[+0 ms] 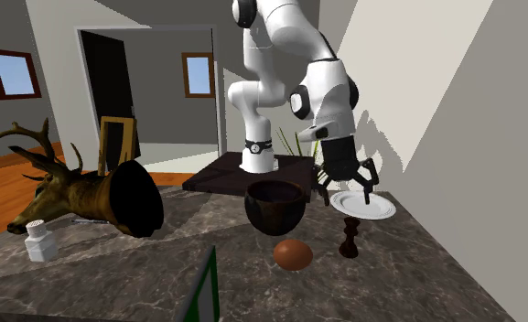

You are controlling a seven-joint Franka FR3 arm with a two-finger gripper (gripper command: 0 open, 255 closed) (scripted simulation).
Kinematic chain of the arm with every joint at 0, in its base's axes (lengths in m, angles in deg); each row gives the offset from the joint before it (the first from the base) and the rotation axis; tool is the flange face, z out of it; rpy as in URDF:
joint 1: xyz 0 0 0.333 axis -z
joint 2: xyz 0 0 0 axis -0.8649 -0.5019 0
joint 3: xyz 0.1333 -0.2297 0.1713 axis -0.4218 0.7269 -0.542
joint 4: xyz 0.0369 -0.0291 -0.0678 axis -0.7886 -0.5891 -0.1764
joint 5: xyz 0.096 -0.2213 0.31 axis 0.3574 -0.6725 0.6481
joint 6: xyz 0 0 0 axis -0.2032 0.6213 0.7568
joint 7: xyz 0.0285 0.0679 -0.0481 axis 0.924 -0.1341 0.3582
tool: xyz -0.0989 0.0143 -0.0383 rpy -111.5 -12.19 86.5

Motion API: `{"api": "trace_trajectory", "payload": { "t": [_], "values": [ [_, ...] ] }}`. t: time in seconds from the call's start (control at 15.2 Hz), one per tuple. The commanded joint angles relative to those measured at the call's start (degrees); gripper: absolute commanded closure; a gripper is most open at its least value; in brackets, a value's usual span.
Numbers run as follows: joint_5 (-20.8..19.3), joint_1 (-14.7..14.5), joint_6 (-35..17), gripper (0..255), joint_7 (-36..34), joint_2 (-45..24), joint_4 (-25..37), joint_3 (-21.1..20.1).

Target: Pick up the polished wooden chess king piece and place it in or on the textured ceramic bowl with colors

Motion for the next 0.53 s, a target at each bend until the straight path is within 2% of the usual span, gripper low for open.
{"api": "trace_trajectory", "payload": {
  "t": [0.0, 0.46],
  "values": [
    [-1.30, -1.21, -0.93, 0, -1.43, -1.83, 1.34, 1.00],
    [-3.92, -3.97, -4.62, 0, -3.36, -8.13, 3.96, 3.68]
  ]
}}
